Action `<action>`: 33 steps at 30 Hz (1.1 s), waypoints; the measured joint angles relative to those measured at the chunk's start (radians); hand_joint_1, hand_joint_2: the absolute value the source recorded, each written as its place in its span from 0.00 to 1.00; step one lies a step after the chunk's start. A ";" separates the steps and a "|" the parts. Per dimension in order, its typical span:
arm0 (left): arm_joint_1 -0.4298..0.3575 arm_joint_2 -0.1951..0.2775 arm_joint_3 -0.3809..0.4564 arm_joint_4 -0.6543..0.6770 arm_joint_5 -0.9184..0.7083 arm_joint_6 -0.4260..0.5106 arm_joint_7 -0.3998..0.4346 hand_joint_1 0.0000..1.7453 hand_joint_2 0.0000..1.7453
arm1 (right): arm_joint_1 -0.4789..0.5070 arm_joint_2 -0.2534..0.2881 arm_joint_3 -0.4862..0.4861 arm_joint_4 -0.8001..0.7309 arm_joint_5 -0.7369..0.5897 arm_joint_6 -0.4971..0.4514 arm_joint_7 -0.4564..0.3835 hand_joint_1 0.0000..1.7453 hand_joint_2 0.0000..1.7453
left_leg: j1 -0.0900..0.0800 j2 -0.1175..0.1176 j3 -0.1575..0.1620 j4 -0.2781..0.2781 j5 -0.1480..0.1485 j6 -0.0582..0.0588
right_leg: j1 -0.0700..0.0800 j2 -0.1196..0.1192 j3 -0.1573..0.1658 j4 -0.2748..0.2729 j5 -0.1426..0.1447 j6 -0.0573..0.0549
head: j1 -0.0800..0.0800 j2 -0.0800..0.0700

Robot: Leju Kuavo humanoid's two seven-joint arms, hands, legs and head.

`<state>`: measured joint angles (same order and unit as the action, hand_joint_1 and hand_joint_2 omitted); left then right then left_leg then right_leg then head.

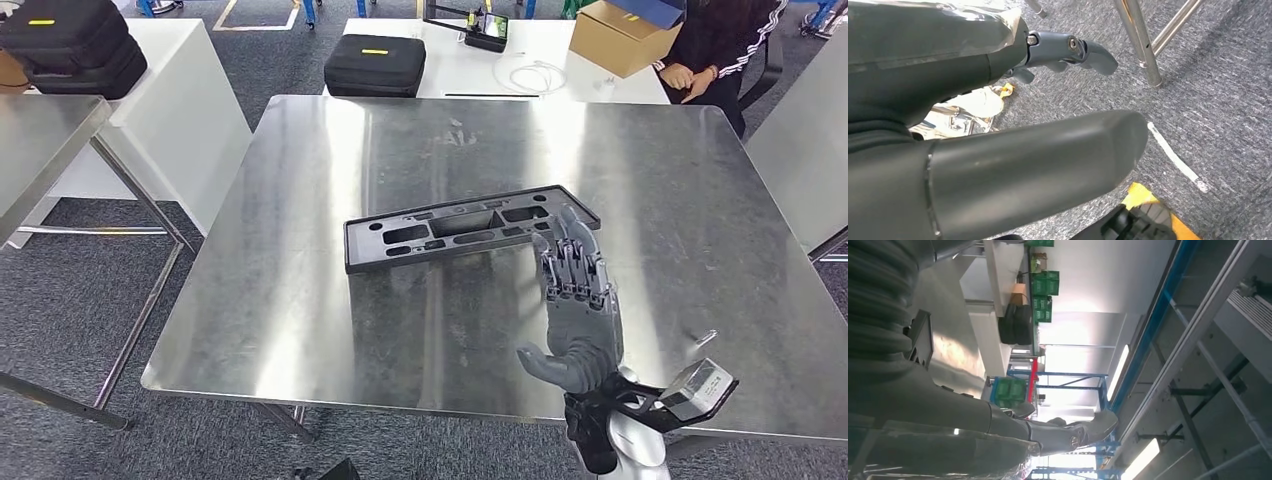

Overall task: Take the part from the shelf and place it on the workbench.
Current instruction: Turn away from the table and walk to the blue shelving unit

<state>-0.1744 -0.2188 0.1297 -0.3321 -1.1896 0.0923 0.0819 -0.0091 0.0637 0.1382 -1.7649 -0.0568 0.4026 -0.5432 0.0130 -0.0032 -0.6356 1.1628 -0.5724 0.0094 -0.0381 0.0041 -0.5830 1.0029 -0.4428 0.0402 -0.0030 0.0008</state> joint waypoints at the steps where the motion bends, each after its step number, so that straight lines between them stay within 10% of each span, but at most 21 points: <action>1: 0.001 0.000 0.002 0.000 0.000 0.000 0.000 0.00 0.00 | -0.001 0.000 0.000 0.004 0.001 -0.001 0.000 0.00 1.00 | 0.000 0.000 -0.033 0.071 -0.033 -0.002 | 0.002 -0.001 -0.003 0.000 0.002 -0.004 | 0.000 0.000; 3: 0.004 0.000 0.004 0.000 0.000 0.000 0.000 0.00 0.00 | -0.001 0.000 0.000 0.011 0.002 -0.002 0.000 0.00 1.00 | 0.000 0.000 -0.064 0.141 -0.050 -0.001 | 0.006 -0.003 -0.009 0.001 0.005 -0.009 | 0.000 0.000; 8: 0.001 -0.001 0.007 -0.001 -0.005 0.002 -0.001 0.00 0.00 | -0.005 -0.001 0.002 0.023 0.004 -0.015 -0.005 0.00 1.00 | -0.003 0.000 0.085 -0.124 0.064 0.014 | 0.014 -0.003 -0.013 0.004 0.014 -0.001 | 0.001 0.000; 12: 0.002 -0.003 0.014 -0.003 -0.014 0.003 -0.002 0.00 0.00 | -0.009 -0.004 0.004 0.030 0.004 -0.027 -0.007 0.00 1.00 | -0.011 -0.001 0.087 -0.152 0.083 0.037 | 0.017 -0.003 -0.021 0.001 0.023 0.022 | 0.002 0.000; 18: 0.003 -0.009 0.024 -0.006 -0.019 0.003 -0.004 0.00 0.00 | -0.014 -0.014 0.005 0.044 0.005 -0.032 -0.007 0.00 1.00 | -0.012 0.005 0.056 -0.158 0.115 0.063 | 0.017 -0.004 -0.137 0.292 -0.122 0.015 | 0.008 0.000; 22: 0.003 -0.010 0.029 -0.007 -0.025 0.003 -0.006 0.00 0.00 | -0.020 -0.019 0.005 0.053 0.006 -0.041 -0.008 0.00 1.00 | -0.016 0.002 0.048 -0.156 0.125 0.056 | 0.019 -0.004 0.002 0.086 -0.062 0.033 | 0.008 0.000; 26: 0.003 -0.013 0.034 -0.007 -0.033 0.005 -0.010 0.00 0.00 | -0.024 -0.022 0.009 0.054 0.005 -0.045 -0.011 0.00 1.00 | -0.021 0.002 0.040 -0.154 0.136 0.037 | 0.028 -0.003 0.056 -0.017 -0.034 0.015 | 0.006 0.000; 29: 0.003 -0.012 0.040 -0.007 -0.036 0.008 -0.012 0.00 0.00 | -0.027 -0.023 0.012 0.055 0.006 -0.046 -0.012 0.00 1.00 | -0.016 0.000 0.017 -0.105 0.092 0.018 | 0.014 -0.006 0.047 -0.021 -0.018 -0.007 | 0.004 0.000; 33: 0.006 -0.010 0.049 -0.007 -0.037 0.013 -0.017 0.00 0.00 | -0.029 -0.023 0.014 0.062 0.005 -0.047 -0.012 0.00 1.00 | -0.005 0.000 -0.068 0.122 -0.036 0.000 | 0.010 -0.010 0.020 -0.020 0.002 -0.017 | 0.002 0.000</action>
<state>-0.1688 -0.2293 0.1783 -0.3395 -1.2270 0.1056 0.0648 -0.0376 0.0408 0.1517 -1.7025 -0.0520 0.3559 -0.5554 0.0075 -0.0033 -0.7035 1.2849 -0.6080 0.0095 -0.0279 -0.0059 -0.5634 0.9829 -0.4412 0.0229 -0.0011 0.0010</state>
